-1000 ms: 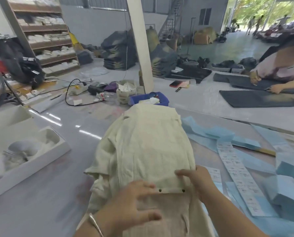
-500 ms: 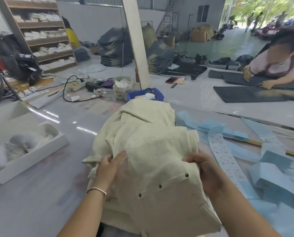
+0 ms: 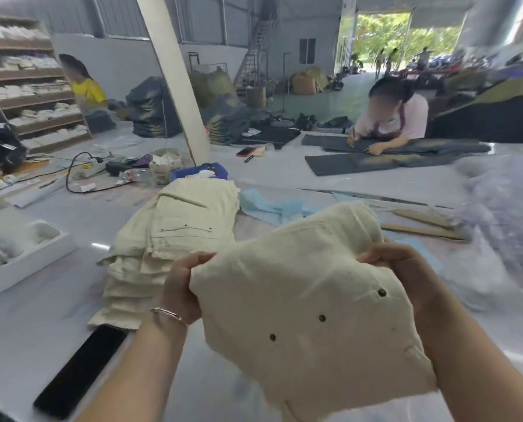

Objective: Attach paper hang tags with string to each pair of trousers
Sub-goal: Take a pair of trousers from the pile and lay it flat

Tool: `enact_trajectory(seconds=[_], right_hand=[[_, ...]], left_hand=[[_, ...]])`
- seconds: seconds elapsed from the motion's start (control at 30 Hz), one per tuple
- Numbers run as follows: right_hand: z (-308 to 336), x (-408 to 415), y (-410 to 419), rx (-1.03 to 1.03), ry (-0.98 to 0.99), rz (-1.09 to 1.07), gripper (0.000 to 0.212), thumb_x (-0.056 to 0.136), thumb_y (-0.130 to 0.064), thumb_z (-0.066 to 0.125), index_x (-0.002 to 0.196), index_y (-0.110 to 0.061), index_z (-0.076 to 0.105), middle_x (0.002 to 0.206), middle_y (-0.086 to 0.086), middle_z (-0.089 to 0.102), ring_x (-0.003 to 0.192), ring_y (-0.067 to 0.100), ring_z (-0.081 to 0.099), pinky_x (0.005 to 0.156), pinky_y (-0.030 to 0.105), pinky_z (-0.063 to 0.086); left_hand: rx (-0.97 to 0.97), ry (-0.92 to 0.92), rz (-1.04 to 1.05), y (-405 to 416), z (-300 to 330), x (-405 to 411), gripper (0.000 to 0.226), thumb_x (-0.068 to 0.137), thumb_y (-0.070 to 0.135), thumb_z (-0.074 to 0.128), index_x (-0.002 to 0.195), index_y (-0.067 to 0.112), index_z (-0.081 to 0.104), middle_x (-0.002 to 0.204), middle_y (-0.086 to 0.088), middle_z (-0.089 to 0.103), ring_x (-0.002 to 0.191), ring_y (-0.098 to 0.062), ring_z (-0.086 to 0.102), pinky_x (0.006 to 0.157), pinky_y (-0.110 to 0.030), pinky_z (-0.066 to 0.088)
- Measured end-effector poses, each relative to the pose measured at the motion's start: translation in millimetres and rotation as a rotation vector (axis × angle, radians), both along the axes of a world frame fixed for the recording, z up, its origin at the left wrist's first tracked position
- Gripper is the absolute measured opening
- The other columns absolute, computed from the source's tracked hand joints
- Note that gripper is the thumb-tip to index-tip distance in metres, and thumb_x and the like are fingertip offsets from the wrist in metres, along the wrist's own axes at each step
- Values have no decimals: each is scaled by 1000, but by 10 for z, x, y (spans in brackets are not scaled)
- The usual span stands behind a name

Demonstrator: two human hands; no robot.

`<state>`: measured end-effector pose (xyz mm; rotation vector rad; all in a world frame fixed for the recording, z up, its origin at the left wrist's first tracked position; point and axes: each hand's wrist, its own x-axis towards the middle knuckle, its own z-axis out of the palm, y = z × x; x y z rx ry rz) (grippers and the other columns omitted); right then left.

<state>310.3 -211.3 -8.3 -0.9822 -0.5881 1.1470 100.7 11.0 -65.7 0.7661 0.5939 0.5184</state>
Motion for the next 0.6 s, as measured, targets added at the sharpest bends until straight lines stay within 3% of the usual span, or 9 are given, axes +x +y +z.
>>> enact_trajectory(seconds=[0.13,0.23,0.3,0.37,0.43,0.5,0.6], right_hand=[[85,343,-1498,-119,-121,-168,58,66,10,39,114,-8,65,92,20,67,78,35,67,64,40,57],[133,545,-2487,-287,-208,-267,61,66,16,37,115,-9,63,88,21,68,69,33,68,52,36,58],[225,685,-2978,-360,-280,-317,63,62,16,40,115,-9,63,93,21,67,74,34,66,54,35,56],[368,822,-3303,-372,-350,-371,68,55,14,46,114,-14,65,100,21,67,81,35,65,58,35,56],[509,948,-3433,-379,-440,-394,63,51,12,52,104,-18,70,94,18,69,76,30,68,53,33,57],[533,1079,-3369,-441,-545,-407,54,54,13,57,98,-17,70,89,16,69,73,28,68,52,32,56],[228,1154,-2955,-648,-776,-503,47,65,5,67,106,-17,69,101,13,67,87,28,65,69,36,56]], left_hand=[[135,-42,-124,-1291,248,378,23,67,6,51,57,-1,70,56,-11,67,54,-20,68,48,-21,52],[197,-48,-219,-2179,363,650,20,74,-9,49,73,-8,70,75,-17,72,74,-27,71,61,-28,57],[344,26,-206,-2624,360,754,20,82,-13,53,88,-4,70,89,-16,74,88,-31,70,72,-35,58],[643,156,-175,-2929,318,768,16,86,-4,64,92,8,72,96,-9,75,95,-27,68,83,-34,56],[1006,241,-96,-3120,264,711,14,86,10,71,99,15,70,104,1,71,103,-14,63,94,-19,46],[1287,281,59,-3229,183,585,27,86,30,72,105,12,68,111,6,67,109,-4,55,96,-7,34],[1498,417,107,-3234,-171,307,61,86,60,56,104,4,69,110,-1,66,109,-8,52,96,-17,33]])
